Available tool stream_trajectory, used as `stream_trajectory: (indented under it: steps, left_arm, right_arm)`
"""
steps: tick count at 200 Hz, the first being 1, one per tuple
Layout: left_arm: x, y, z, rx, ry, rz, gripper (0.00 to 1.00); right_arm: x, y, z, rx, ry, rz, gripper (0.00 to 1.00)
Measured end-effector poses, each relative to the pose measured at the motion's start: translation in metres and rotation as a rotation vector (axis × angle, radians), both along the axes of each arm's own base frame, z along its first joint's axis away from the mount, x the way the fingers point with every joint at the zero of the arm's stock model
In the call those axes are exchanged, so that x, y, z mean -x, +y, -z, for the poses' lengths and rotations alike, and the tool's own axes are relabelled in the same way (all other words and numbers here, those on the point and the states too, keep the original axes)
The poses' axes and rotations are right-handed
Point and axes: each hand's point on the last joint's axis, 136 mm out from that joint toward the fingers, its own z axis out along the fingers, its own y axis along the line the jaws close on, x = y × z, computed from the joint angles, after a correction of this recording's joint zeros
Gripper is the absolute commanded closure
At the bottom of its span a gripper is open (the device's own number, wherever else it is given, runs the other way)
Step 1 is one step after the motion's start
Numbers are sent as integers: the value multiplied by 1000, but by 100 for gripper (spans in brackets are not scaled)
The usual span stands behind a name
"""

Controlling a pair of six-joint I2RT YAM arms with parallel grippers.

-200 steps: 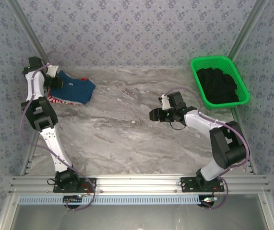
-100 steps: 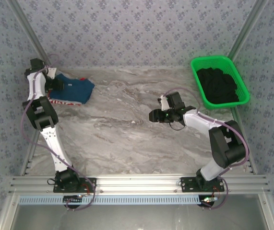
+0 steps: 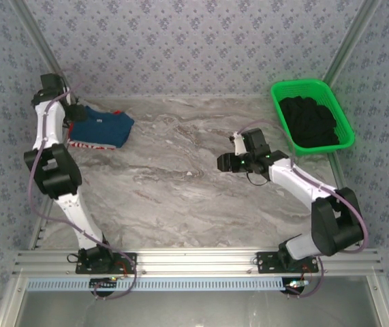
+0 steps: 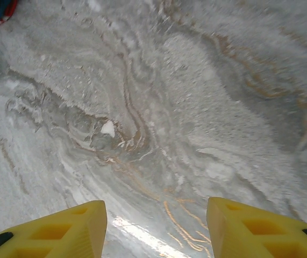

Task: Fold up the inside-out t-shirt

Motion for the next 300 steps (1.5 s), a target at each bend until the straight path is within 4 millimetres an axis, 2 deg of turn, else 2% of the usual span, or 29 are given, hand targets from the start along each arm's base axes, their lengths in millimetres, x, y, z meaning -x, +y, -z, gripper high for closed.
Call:
stream_trajectory:
  steps: [10,23,41,55,68,80,107,125,163,174,191,206,223,237,259,300]
  left_arm:
    - [12,-10,-16,7,-56,-8,18]
    - [29,-33,-33,32,-146,2,17]
    - [56,-80,-44,78,-273,60,14]
    - [77,-122,-38,115,-355,130,11]
    - [95,-155,-22,145,-396,194,9]
    - [110,-171,1,162,-411,216,8]
    - [135,-167,61,127,-388,202,6]
    - [142,-164,87,70,-396,230,3]
    - [123,-164,122,-20,-380,312,2]
    - [119,-164,130,-30,-371,321,2]
    - [114,-161,134,-27,-380,319,2]
    - [108,-147,129,-7,-434,284,2]
    - [108,-132,126,-1,-474,247,2]
    - [107,-135,126,9,-485,260,2]
    - [104,-142,122,23,-510,288,2]
    - [102,-143,119,24,-524,292,2]
  right_arm:
    - [-2,-8,-6,30,-31,19,39]
    - [-7,-24,-13,82,-77,63,31]
    - [-17,-52,-22,188,-148,156,16]
    - [-25,-76,-26,281,-203,237,0]
    - [-29,-99,-25,369,-243,313,0]
    - [-29,-120,-19,454,-265,372,0]
    - [-27,-164,2,596,-294,467,0]
    - [-25,-186,21,620,-312,511,0]
    - [-14,-212,61,568,-392,567,0]
    - [-16,-216,66,561,-409,575,0]
    - [-24,-223,61,525,-461,608,0]
    - [-35,-228,55,488,-518,635,0]
    - [-41,-230,64,478,-534,636,0]
    - [-41,-227,71,467,-515,616,0]
    - [-46,-228,64,453,-538,626,0]
    - [-48,-229,60,451,-555,632,0]
